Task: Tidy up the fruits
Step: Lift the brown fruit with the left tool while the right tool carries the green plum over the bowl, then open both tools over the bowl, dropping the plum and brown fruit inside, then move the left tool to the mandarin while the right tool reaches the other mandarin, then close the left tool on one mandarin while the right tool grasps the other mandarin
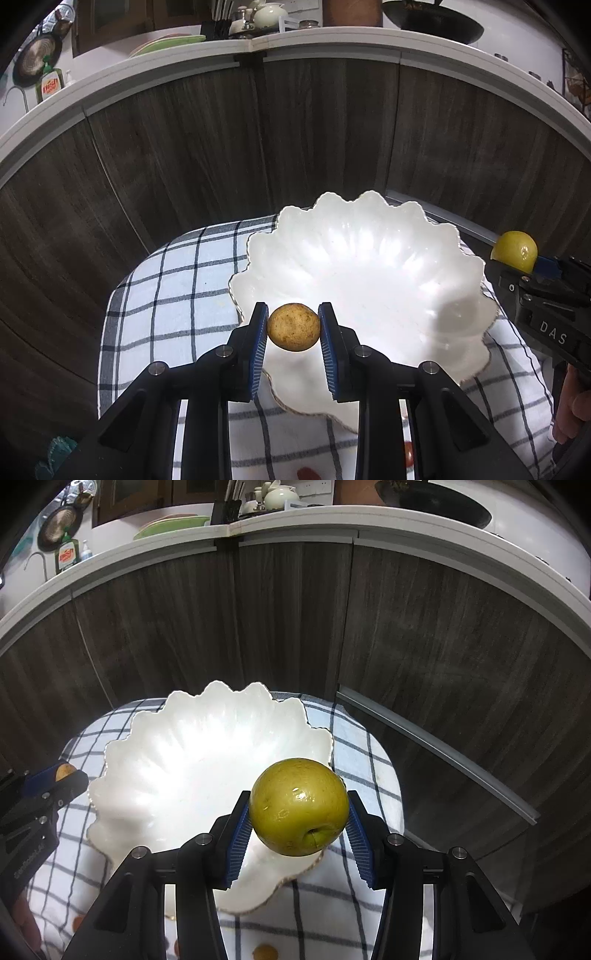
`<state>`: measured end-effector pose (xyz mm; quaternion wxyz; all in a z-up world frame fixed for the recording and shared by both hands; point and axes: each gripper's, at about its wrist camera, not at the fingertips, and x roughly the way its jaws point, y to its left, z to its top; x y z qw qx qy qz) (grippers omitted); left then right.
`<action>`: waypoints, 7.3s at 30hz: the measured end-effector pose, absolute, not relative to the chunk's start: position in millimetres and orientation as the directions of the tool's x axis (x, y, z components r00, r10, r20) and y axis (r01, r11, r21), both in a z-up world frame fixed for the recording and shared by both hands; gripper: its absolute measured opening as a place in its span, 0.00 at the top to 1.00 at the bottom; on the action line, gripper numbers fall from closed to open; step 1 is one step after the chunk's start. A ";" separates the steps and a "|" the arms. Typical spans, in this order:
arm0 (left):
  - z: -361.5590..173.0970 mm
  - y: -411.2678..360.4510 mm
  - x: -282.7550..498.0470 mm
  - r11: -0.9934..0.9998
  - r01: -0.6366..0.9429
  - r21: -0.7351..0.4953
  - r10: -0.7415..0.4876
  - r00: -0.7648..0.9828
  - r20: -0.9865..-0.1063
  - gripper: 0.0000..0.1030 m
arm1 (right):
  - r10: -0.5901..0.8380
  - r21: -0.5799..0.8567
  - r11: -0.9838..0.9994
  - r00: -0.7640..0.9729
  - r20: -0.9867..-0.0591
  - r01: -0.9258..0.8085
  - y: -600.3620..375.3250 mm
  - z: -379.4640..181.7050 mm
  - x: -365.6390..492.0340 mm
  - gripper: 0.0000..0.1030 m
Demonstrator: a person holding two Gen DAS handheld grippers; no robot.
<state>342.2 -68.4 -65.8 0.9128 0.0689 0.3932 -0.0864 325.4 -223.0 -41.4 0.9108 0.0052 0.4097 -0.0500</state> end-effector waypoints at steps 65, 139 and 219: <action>-53.2 -37.6 299.5 0.990 0.122 0.065 -0.026 0.625 -0.780 0.22 | -0.113 -0.019 0.989 0.682 -0.722 0.144 -207.5 -18.0 291.8 0.22; -131.4 2.5 206.3 0.942 0.334 0.034 -0.145 0.496 -0.856 0.22 | -0.088 0.057 0.956 0.466 -0.880 0.287 -136.3 -107.1 128.7 0.22; -102.8 -12.8 201.5 0.952 0.306 -0.006 -0.161 0.484 -0.860 0.59 | 0.024 0.106 0.988 0.562 -0.826 0.113 -135.9 -81.9 147.1 0.57</action>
